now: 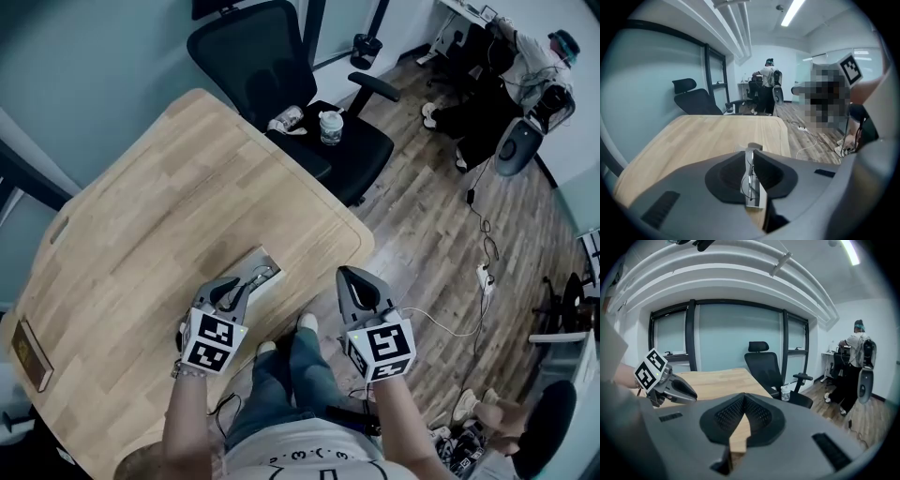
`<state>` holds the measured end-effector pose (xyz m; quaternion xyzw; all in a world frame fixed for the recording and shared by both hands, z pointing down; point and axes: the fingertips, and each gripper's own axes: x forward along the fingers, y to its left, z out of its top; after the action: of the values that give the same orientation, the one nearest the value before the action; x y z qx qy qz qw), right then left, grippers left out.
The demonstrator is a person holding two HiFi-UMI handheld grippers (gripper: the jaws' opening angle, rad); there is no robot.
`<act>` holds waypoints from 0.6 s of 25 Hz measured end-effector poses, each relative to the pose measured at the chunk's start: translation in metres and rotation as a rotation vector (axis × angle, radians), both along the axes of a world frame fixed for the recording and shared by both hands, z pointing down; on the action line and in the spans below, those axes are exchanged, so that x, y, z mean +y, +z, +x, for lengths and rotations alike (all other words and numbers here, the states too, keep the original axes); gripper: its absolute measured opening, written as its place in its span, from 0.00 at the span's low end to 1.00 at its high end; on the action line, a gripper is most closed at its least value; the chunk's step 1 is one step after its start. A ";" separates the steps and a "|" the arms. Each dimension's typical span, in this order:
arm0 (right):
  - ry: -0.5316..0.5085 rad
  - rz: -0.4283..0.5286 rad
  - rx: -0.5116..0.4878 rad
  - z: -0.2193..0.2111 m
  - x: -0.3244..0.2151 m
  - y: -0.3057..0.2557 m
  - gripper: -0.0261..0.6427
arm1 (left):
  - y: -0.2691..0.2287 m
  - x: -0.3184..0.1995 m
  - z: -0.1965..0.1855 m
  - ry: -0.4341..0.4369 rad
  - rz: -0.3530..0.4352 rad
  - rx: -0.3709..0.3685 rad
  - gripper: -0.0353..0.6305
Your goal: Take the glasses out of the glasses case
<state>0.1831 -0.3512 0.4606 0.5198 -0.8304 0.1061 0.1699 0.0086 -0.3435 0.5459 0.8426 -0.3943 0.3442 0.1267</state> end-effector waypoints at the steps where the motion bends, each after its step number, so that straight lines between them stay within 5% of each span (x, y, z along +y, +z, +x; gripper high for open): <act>1: -0.006 -0.014 -0.001 0.001 -0.001 0.006 0.06 | 0.008 0.000 -0.001 0.005 -0.022 -0.024 0.15; 15: -0.063 -0.101 -0.032 0.002 -0.026 0.044 0.06 | 0.071 -0.001 0.005 0.116 -0.236 -0.233 0.21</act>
<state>0.1850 -0.3773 0.5044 0.4823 -0.8428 0.1506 0.1857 0.0139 -0.3449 0.6167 0.7977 -0.3141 0.4899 0.1581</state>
